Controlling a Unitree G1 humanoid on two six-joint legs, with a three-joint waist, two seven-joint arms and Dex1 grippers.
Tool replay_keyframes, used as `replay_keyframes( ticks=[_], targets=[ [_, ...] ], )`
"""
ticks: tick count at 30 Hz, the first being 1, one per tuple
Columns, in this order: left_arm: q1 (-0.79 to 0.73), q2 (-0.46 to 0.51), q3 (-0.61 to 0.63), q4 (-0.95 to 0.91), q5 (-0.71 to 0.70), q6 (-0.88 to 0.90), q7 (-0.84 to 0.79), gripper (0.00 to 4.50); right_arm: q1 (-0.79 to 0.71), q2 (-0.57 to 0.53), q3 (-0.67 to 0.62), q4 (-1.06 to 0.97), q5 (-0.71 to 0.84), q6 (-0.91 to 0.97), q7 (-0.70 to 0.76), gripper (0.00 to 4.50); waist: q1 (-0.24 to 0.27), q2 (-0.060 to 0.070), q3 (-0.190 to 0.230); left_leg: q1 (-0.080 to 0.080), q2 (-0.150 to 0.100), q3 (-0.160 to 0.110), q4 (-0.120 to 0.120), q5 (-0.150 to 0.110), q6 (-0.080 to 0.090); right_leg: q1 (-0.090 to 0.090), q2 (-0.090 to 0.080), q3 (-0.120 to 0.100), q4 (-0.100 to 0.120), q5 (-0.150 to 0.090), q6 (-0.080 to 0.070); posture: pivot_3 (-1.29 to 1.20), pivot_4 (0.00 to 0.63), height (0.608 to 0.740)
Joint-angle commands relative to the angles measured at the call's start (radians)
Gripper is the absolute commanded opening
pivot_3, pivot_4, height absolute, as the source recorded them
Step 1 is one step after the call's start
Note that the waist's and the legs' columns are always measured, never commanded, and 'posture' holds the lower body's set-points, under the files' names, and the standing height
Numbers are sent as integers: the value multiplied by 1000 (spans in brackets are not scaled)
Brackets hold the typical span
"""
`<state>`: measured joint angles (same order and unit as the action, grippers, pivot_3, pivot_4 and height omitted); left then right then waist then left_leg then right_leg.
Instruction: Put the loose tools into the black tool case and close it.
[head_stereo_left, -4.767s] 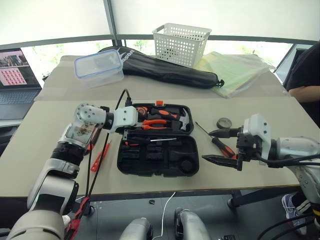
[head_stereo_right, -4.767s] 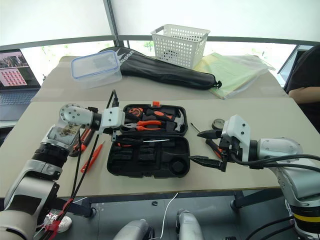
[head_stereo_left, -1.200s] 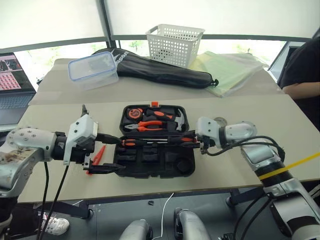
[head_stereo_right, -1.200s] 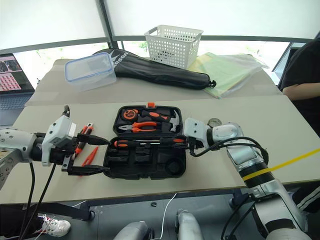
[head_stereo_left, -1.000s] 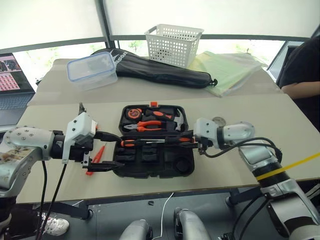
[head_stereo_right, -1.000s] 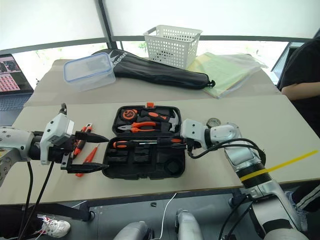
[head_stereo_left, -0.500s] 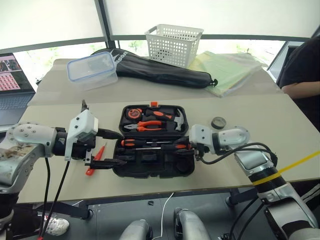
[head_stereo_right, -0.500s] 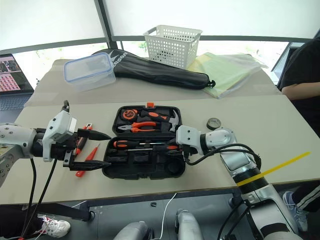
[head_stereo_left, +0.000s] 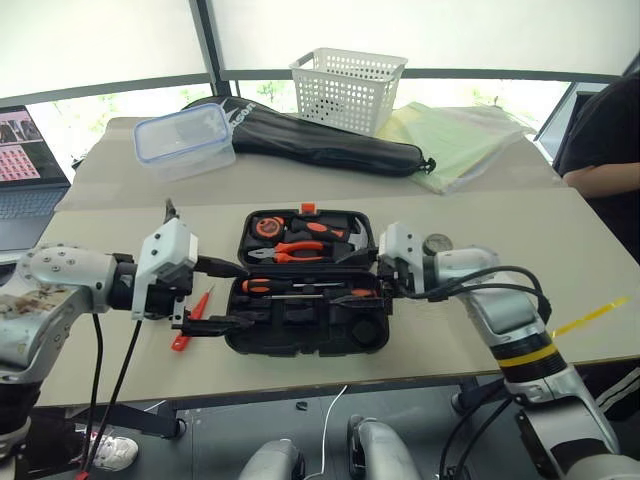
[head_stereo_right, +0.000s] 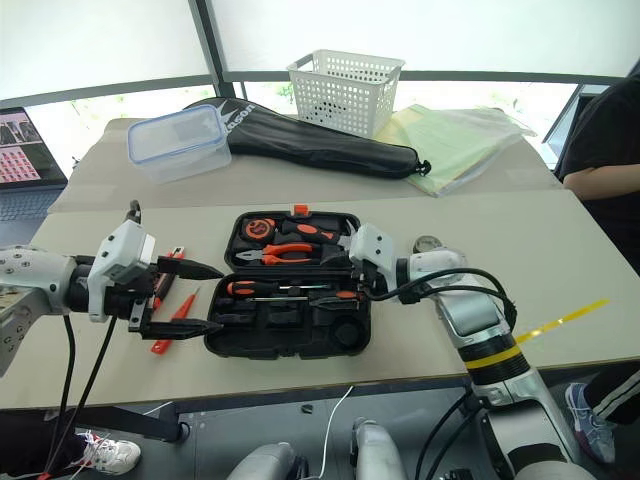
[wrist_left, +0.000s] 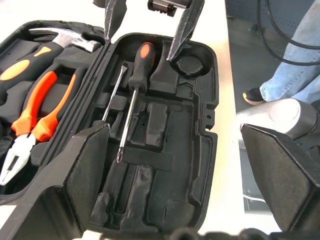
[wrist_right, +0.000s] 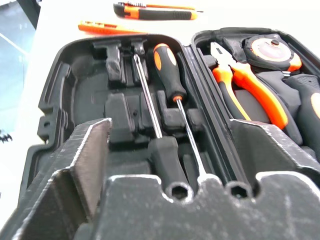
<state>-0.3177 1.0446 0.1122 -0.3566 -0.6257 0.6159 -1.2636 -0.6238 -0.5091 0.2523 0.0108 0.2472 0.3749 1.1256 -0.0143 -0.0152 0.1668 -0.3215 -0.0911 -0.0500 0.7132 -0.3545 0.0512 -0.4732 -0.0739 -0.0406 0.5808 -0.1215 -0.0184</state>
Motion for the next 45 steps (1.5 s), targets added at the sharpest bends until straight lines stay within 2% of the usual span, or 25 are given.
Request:
replay_keyframes(
  ticks=[1,9,16,29,38,41,45],
  targets=[
    [-20,3,13,-8,3,-16,5,4500,-15,13,21,14,-28,-22,-9,2767,0,0,0,0,0,0,0,0,0,0,0,0,0,0,0,0,150,740],
    [-19,6,18,-11,2,-16,11,4500,-32,49,64,117,-99,-71,-29,48,-1,0,0,0,0,0,0,0,0,0,0,0,0,0,0,0,150,740],
    [-32,6,13,-8,3,-15,15,4500,-55,86,88,202,-163,-113,-65,18,-5,0,0,1,0,0,0,0,0,0,1,0,0,0,0,0,150,740],
    [-26,-3,6,14,19,-36,8,4500,-5,68,101,115,-148,-122,-10,18,-5,0,0,1,0,0,0,0,0,0,1,-1,0,0,0,0,150,740],
    [-18,-8,4,17,34,-43,4,4500,-21,70,165,243,-281,-230,-59,18,-6,0,-1,3,0,1,0,0,0,1,1,-1,0,0,0,0,150,740],
    [5,3,21,20,42,-44,10,4500,-43,98,93,197,-194,-176,-58,18,-6,0,-1,4,0,1,0,0,0,2,1,0,1,0,0,0,150,740],
    [80,4,89,18,57,-35,65,4500,-75,123,-61,16,36,-2,-35,18,-9,0,0,1,0,1,0,0,0,-1,1,1,7,0,0,0,150,740]
  ],
)
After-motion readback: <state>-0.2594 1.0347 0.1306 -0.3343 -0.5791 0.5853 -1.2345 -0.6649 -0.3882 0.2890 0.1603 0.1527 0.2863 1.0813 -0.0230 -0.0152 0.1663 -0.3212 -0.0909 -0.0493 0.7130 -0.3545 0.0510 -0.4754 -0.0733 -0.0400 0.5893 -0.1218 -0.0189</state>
